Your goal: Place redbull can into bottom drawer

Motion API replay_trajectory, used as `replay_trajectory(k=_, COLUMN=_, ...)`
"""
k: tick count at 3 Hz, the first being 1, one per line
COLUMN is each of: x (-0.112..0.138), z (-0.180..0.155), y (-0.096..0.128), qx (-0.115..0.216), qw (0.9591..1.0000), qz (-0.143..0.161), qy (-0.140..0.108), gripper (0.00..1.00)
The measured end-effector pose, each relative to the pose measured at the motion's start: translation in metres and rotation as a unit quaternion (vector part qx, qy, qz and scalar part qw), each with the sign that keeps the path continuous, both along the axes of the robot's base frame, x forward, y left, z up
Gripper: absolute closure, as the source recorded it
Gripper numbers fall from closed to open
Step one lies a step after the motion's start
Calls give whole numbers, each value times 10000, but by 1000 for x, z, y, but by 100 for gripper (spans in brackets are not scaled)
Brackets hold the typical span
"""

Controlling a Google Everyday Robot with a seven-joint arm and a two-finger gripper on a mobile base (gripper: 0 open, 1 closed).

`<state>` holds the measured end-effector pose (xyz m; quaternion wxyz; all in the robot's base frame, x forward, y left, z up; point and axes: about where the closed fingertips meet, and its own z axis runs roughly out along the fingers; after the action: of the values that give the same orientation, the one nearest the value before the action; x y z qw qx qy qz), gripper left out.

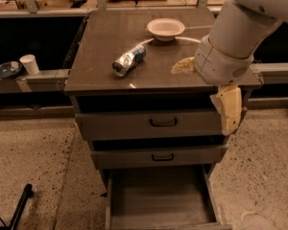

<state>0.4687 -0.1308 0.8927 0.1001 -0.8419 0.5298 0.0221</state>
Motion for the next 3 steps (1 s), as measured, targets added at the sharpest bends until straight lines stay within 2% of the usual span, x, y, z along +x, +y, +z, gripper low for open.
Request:
replay_trajectory(k=1, x=13, z=-10, y=17, qx=27, qw=9964, qz=834, qy=-127, gripper=0)
replay_trajectory(k=2, x=33, z=-9, y=39, qx=20, qw=9838, qz=1736, qy=-439, gripper=0)
replay_trajectory(k=3, x=51, z=-2, y=59, qx=22, qw=9688, qz=2383, qy=-675, gripper=0)
